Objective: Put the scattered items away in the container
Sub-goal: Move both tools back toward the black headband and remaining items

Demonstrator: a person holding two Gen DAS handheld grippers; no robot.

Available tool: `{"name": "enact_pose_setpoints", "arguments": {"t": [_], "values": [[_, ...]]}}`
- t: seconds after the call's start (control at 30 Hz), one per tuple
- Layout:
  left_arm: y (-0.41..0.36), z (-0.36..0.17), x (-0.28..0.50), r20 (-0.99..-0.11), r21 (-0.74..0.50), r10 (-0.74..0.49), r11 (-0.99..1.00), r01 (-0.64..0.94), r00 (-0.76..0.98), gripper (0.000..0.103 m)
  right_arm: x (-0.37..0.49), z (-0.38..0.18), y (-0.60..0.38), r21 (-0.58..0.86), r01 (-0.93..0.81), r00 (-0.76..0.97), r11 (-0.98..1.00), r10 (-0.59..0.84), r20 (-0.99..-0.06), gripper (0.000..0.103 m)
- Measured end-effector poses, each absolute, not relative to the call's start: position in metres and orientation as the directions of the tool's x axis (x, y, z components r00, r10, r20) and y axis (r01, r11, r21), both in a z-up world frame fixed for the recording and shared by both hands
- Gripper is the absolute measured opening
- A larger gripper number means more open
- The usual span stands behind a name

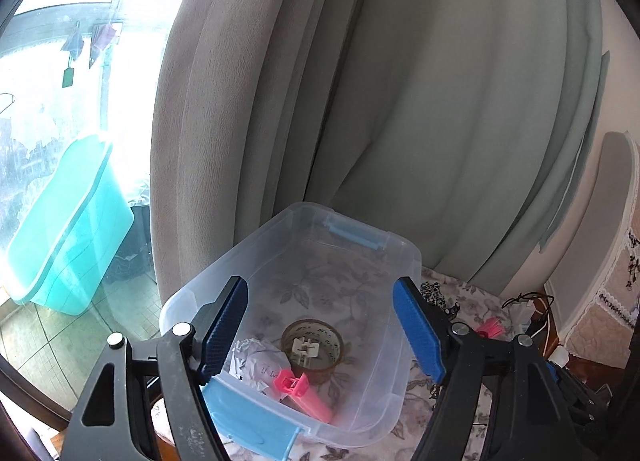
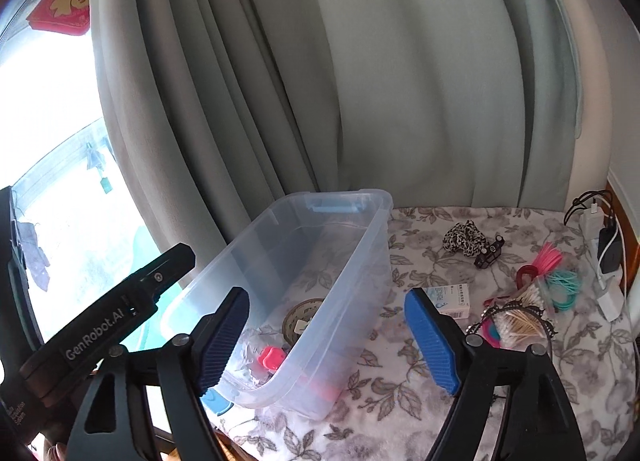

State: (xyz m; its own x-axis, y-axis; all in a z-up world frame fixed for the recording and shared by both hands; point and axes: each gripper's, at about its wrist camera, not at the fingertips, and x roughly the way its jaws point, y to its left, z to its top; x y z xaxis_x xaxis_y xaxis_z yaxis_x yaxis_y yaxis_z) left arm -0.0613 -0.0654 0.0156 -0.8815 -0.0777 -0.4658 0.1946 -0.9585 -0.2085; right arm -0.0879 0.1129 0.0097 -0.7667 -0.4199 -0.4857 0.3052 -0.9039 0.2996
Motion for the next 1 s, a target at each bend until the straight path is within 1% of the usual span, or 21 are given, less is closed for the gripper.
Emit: {"name": "enact_pose_setpoints", "arguments": {"t": [0.03, 0.1, 0.17, 0.27, 0.3, 0.33, 0.37, 0.47, 0.53, 0.63, 0.73, 0.8, 0.93, 1.0], "values": [[-0.06, 0.019, -0.059, -0.453, -0.202, -0.068, -0.963, 0.177, -0.889, 0.076, -0.086, 0.011, 0.12, 0.307, 0.295, -0.777, -0.905, -0.415, -0.474, 0.091], [-0.047, 0.027, -0.052, -0.41, -0.162, -0.044, -0.98, 0.12, -0.911, 0.076, -0.081, 0.015, 0.136, 0.321, 0.277, -0.799, -0.906, -0.403, -0.446, 0.099], [-0.033, 0.033, -0.046, -0.386, -0.119, -0.033, -0.989, 0.086, -0.922, 0.076, -0.075, 0.019, 0.153, 0.324, 0.255, -0.827, -0.911, -0.379, -0.415, 0.103], [-0.015, 0.035, -0.045, -0.381, -0.128, 0.025, -0.991, 0.026, -0.924, 0.077, -0.068, 0.023, 0.178, 0.328, 0.221, -0.856, -0.919, -0.344, -0.386, 0.103], [-0.009, 0.036, -0.046, -0.383, -0.125, 0.033, -0.992, 0.017, -0.923, 0.079, -0.065, 0.024, 0.187, 0.335, 0.212, -0.865, -0.918, -0.336, -0.374, 0.103], [-0.001, 0.036, -0.047, -0.386, -0.117, 0.045, -0.993, 0.0, -0.921, 0.082, -0.062, 0.025, 0.196, 0.344, 0.202, -0.874, -0.917, -0.327, -0.359, 0.103], [0.006, 0.036, -0.048, -0.389, -0.109, 0.059, -0.994, -0.017, -0.919, 0.083, -0.059, 0.025, 0.205, 0.355, 0.192, -0.883, -0.915, -0.319, -0.344, 0.103], [0.028, 0.037, -0.049, -0.411, -0.09, 0.101, -0.994, -0.07, -0.906, 0.083, -0.055, 0.024, 0.235, 0.418, 0.158, -0.907, -0.895, -0.298, -0.297, 0.103], [0.043, 0.037, -0.051, -0.427, -0.087, 0.13, -0.991, -0.102, -0.895, 0.083, -0.053, 0.022, 0.256, 0.454, 0.11, -0.922, -0.884, -0.261, -0.285, 0.103], [0.062, 0.035, -0.053, -0.446, -0.083, 0.167, -0.986, -0.145, -0.88, 0.083, -0.053, 0.018, 0.279, 0.445, 0.052, -0.931, -0.894, -0.204, -0.302, 0.103], [0.077, 0.029, -0.056, -0.467, -0.097, 0.204, -0.979, -0.18, -0.86, 0.083, -0.057, 0.012, 0.294, 0.372, -0.003, -0.917, -0.928, -0.146, -0.371, 0.103], [0.084, 0.023, -0.06, -0.48, -0.107, 0.217, -0.976, -0.189, -0.85, 0.083, -0.059, 0.006, 0.304, 0.358, -0.029, -0.907, -0.933, -0.125, -0.402, 0.103], [0.095, 0.014, -0.064, -0.501, -0.106, 0.204, -0.979, -0.175, -0.841, 0.083, -0.064, -0.008, 0.326, 0.428, -0.038, -0.881, -0.903, -0.171, -0.44, 0.103], [0.099, 0.008, -0.068, -0.516, -0.108, 0.205, -0.979, -0.175, -0.832, 0.083, -0.066, -0.012, 0.333, 0.437, -0.064, -0.88, -0.897, -0.156, -0.449, 0.103]]}}
